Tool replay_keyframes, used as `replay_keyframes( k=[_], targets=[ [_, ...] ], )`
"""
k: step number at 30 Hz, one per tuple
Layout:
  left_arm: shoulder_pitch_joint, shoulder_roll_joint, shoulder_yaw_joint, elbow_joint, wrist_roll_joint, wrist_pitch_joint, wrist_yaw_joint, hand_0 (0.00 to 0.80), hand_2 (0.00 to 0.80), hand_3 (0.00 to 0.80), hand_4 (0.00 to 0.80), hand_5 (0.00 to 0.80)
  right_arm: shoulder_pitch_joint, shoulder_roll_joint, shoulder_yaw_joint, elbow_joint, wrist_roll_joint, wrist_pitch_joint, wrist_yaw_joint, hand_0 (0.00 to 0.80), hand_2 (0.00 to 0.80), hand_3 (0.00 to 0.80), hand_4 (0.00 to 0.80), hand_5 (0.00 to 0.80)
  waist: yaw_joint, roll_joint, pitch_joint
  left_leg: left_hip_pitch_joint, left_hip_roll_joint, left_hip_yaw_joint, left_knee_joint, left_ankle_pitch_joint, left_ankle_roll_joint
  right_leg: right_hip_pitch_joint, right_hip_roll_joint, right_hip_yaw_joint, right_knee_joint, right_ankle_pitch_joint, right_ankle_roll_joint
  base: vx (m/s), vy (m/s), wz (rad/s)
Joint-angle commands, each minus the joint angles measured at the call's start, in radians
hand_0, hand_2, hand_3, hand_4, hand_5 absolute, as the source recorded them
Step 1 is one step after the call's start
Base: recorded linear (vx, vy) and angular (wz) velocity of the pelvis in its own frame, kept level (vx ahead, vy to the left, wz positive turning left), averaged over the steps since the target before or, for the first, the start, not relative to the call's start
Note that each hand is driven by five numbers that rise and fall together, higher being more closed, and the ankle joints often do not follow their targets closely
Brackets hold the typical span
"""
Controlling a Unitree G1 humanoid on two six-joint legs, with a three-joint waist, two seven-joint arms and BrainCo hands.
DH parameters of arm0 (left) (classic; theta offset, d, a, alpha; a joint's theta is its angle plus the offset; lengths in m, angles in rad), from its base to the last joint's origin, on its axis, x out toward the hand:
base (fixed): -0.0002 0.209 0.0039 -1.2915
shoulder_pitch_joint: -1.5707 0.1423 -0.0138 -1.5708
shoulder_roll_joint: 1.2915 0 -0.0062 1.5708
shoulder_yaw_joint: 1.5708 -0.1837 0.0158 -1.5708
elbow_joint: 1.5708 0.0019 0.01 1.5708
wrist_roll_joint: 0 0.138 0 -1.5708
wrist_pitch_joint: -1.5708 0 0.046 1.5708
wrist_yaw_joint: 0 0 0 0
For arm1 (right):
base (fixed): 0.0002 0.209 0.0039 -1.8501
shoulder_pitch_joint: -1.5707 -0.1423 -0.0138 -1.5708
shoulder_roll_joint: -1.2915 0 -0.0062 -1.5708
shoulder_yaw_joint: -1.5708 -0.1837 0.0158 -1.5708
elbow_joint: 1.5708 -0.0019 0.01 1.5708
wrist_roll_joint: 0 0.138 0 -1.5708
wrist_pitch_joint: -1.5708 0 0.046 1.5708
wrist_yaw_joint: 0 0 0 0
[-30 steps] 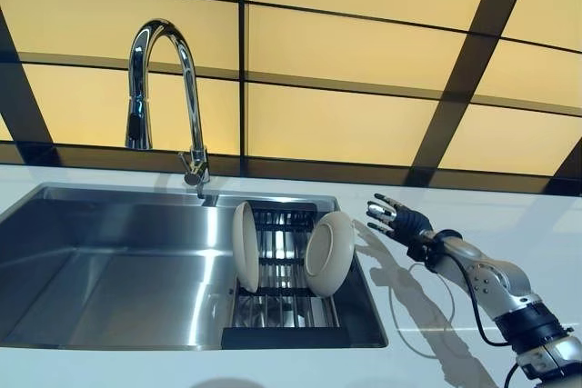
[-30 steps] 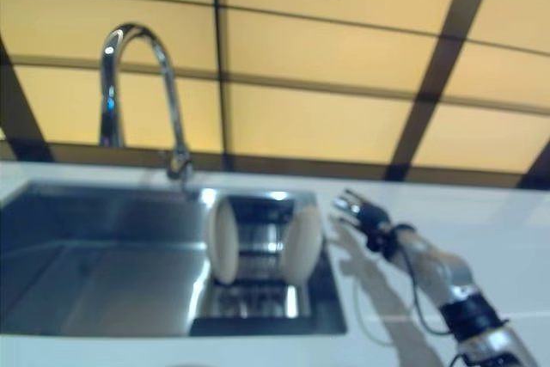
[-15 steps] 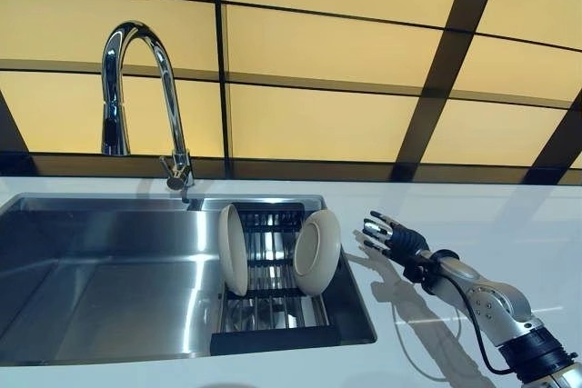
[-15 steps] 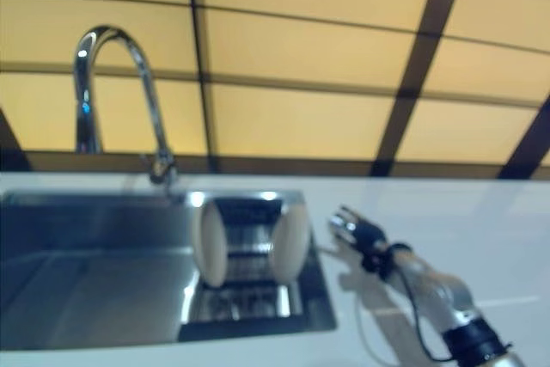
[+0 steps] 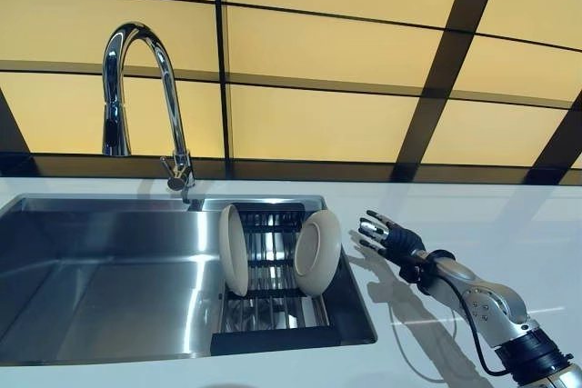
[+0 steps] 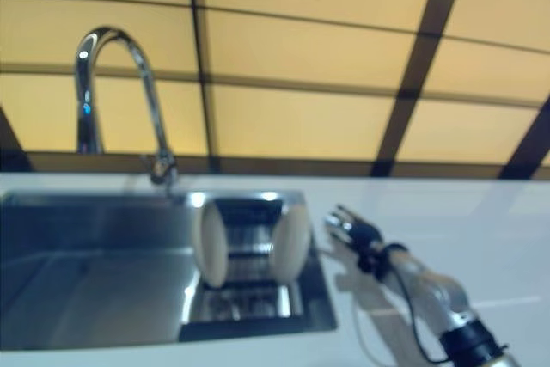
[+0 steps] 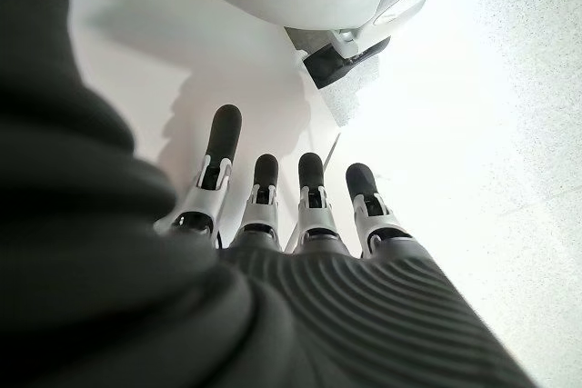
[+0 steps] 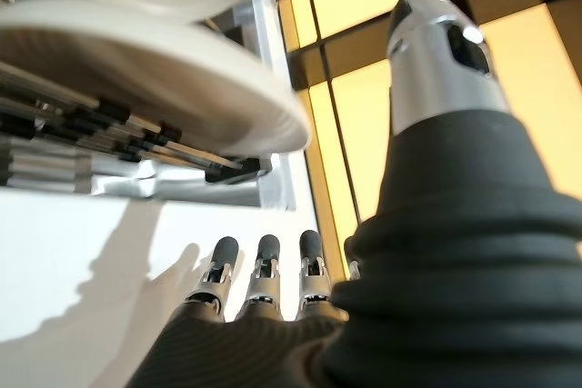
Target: Take plates into dishwasher
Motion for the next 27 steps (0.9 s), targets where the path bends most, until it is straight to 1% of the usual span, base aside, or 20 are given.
replay_keyframes(
  k=[1,6,15,27],
  targets=[
    [-0.085,0.0,0.013,0.041,-0.02,-0.035,0.006,0.0,0.0,0.0,0.0,0.0,-0.011,0.026,-0.006,-0.074,0.038,-0.035,0.011,0.0,0.0,0.0,0.0,0.0,0.007,-0.027,0.001,0.065,-0.051,0.032,0.003,-0.119,0.026,-0.021,0.007,0.005,0.024,0.007,0.039,0.0,0.0,0.0],
    [-0.086,0.001,0.014,0.041,-0.024,-0.033,0.005,0.0,0.0,0.0,0.0,0.0,-0.001,0.024,-0.005,-0.091,0.041,-0.035,0.036,0.0,0.0,0.0,0.0,0.0,0.006,-0.027,0.002,0.067,-0.052,0.033,0.003,-0.119,0.027,-0.021,0.008,0.005,0.025,0.006,0.039,0.0,0.0,0.0],
    [-0.081,-0.002,0.016,0.034,-0.025,-0.031,0.01,0.0,0.0,0.0,0.0,0.0,0.026,0.028,-0.003,-0.138,0.029,-0.035,0.041,0.0,0.0,0.0,0.0,0.0,0.004,-0.025,0.004,0.071,-0.053,0.033,0.003,-0.121,0.028,-0.019,0.006,0.003,0.03,0.003,0.04,0.0,0.0,0.0],
    [-0.079,-0.002,0.016,0.033,-0.024,-0.031,0.01,0.0,0.0,0.0,0.0,0.0,0.045,0.036,0.02,-0.147,0.043,-0.008,0.062,0.0,0.0,0.0,0.0,0.0,0.007,-0.027,0.003,0.072,-0.055,0.03,0.003,-0.123,0.029,-0.017,0.006,-0.002,0.028,0.004,0.042,0.0,0.0,0.0]
  ],
)
